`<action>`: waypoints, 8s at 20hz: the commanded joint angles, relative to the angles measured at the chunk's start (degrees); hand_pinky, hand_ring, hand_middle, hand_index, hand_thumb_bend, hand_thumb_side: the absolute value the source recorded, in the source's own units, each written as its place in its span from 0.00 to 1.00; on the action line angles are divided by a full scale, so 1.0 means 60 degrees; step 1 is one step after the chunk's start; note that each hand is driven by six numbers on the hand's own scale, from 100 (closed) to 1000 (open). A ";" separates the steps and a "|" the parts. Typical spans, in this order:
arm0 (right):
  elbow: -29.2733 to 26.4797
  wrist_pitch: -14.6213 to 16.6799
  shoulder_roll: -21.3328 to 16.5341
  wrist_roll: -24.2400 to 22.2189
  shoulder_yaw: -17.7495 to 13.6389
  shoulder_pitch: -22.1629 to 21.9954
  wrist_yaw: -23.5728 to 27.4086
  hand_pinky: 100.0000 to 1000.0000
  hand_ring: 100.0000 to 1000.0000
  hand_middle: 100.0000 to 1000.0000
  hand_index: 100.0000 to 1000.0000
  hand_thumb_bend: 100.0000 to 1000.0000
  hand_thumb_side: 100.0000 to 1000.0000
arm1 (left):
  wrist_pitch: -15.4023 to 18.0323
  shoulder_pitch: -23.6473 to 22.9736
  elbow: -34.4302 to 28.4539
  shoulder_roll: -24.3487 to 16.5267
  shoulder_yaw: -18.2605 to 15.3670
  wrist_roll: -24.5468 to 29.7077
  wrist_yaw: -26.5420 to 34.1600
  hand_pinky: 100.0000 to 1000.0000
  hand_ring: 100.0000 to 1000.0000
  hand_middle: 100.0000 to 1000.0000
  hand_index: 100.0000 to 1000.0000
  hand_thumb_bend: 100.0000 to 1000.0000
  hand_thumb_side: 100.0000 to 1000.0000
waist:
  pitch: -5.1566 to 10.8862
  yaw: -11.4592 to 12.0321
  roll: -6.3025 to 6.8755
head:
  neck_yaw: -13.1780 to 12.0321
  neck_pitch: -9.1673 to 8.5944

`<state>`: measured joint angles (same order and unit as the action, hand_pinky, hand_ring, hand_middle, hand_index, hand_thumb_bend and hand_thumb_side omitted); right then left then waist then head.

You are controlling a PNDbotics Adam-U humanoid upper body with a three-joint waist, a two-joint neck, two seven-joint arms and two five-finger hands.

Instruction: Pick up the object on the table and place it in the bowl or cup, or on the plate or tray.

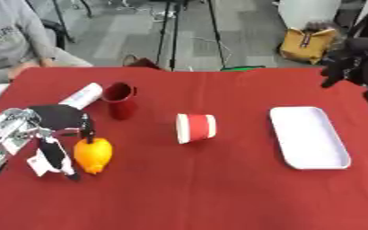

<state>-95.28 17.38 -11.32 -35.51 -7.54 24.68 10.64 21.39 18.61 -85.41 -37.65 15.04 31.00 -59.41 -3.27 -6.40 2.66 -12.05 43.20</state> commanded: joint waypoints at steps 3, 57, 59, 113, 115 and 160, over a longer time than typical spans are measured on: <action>-0.0147 0.0031 -0.0118 0.0018 -0.0021 0.0124 -0.0050 0.50 0.60 0.66 0.83 0.00 0.59 | -0.0226 0.0055 -0.0006 -0.0042 -0.0088 -0.1016 0.0090 0.53 0.52 0.36 0.51 1.00 0.47 | 0.0080 -0.0005 -0.0023 | -0.0025 -0.0129; -0.0169 0.0028 -0.0081 0.0035 -0.0058 0.0092 -0.0107 0.50 0.59 0.66 0.83 0.00 0.59 | -0.1219 0.0284 -0.0316 0.0026 -0.0456 -0.2285 0.0740 0.50 0.40 0.25 0.36 0.58 0.29 | 0.0095 -0.0014 -0.0023 | 0.0014 -0.0069; -0.0172 0.0027 -0.0081 0.0036 -0.0060 0.0088 -0.0108 0.50 0.59 0.66 0.83 0.00 0.59 | -0.1232 0.0310 -0.0531 -0.0030 -0.0506 -0.2160 0.0854 0.50 0.40 0.24 0.36 0.56 0.28 | 0.0095 -0.0017 -0.0020 | 0.0018 -0.0077; -0.0596 -0.0392 0.0732 -0.0451 0.0516 0.0202 0.0113 0.50 0.59 0.66 0.83 0.00 0.59 | -0.0349 0.5097 0.3419 0.4728 0.1031 -0.6101 0.1380 0.49 0.43 0.33 0.47 0.64 0.25 | 0.0128 -0.2231 0.0170 | -0.0079 -0.1370; -0.0659 -0.0450 0.0809 -0.0477 0.0557 0.0206 0.0117 0.50 0.59 0.66 0.83 0.00 0.59 | -0.0292 0.5073 0.3652 0.4849 0.0978 -0.6276 0.1206 0.49 0.44 0.36 0.50 0.64 0.27 | 0.0119 -0.2342 0.0187 | -0.0107 -0.1352; -0.0703 -0.0400 0.0527 -0.0489 0.0320 0.0183 -0.0096 0.49 0.58 0.65 0.83 0.00 0.61 | -0.1499 0.2144 -0.2121 0.2450 -0.0303 -0.5911 0.7298 0.64 0.60 0.59 0.73 0.73 0.68 | -0.0350 -0.2079 0.0345 | 0.0389 -0.1564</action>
<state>-99.21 14.74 -6.78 -38.90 -5.00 25.16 10.42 13.24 31.04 -92.36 -19.75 15.13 -5.86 -20.00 -5.97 -18.53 5.23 -10.17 33.77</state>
